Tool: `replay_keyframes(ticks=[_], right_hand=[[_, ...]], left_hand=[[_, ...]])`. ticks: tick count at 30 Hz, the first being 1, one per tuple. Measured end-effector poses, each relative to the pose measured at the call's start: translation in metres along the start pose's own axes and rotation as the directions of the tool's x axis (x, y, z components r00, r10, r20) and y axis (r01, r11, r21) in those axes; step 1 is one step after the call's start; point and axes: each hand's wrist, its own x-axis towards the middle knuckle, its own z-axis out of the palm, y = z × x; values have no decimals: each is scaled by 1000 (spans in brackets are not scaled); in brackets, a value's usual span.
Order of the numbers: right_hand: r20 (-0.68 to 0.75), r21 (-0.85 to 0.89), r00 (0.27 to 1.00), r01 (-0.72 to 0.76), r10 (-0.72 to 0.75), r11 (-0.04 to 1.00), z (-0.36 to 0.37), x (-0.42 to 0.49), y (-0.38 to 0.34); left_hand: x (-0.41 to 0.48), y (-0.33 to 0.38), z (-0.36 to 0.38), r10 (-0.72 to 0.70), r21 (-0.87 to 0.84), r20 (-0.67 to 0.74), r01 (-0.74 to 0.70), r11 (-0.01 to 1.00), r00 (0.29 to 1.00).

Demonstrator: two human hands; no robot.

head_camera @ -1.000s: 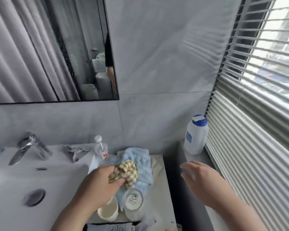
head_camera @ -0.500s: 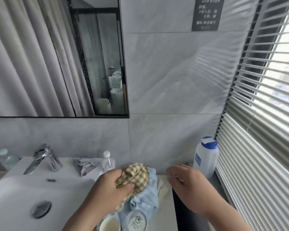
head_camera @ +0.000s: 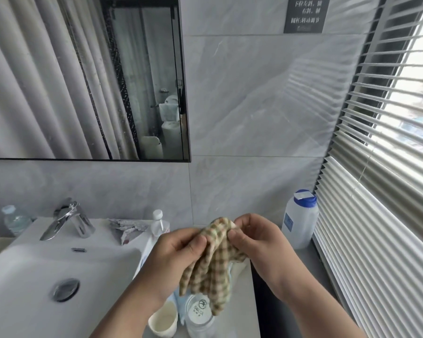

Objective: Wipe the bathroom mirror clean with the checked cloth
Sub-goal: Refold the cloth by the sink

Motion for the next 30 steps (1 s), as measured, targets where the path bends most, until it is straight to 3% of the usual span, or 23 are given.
replay_keyframes(ticks=[4,7,9,11,12,15,16,18,20,23,26,30], right_hand=[[77,-22,997,-13,15,1000,-2,-5,-4],[135,-343,989,-8,57,939,-5,-9,-7],[200,-453,978,36,62,891,-4,-12,-9],[208,-371,976,20,63,929,0,-14,-11],[186,-287,981,-3,59,958,1,-15,-11],[141,-5,988,-58,58,998,0,-16,-13],[138,46,989,-68,61,997,-1,-17,-13],[133,87,989,-72,60,994,-1,-17,-13],[126,118,991,-66,51,991,0,-17,-12],[125,162,992,-15,-6,987,1,-19,-11],[84,170,996,10,-25,985,1,-22,-12],[-147,53,988,59,-50,997,-2,-20,-6]], left_hand=[[2,5,-5,-35,-94,-50,31,995,998],[9,8,-19,-13,33,-83,16,999,996],[16,7,-23,158,297,-133,-112,948,978],[21,5,-20,365,468,-184,-246,849,913],[23,-1,-17,393,463,-252,-247,851,884],[17,-23,-2,173,238,-481,-62,969,860],[13,-29,4,65,110,-440,-18,994,896],[4,-33,14,-115,-200,-213,72,977,970],[-3,-33,20,-150,-347,-66,119,930,986],[-4,-33,18,-173,-251,-13,164,954,985],[-2,-30,14,-253,-2,-12,253,967,967],[-2,-21,7,-273,144,-58,279,950,960]])
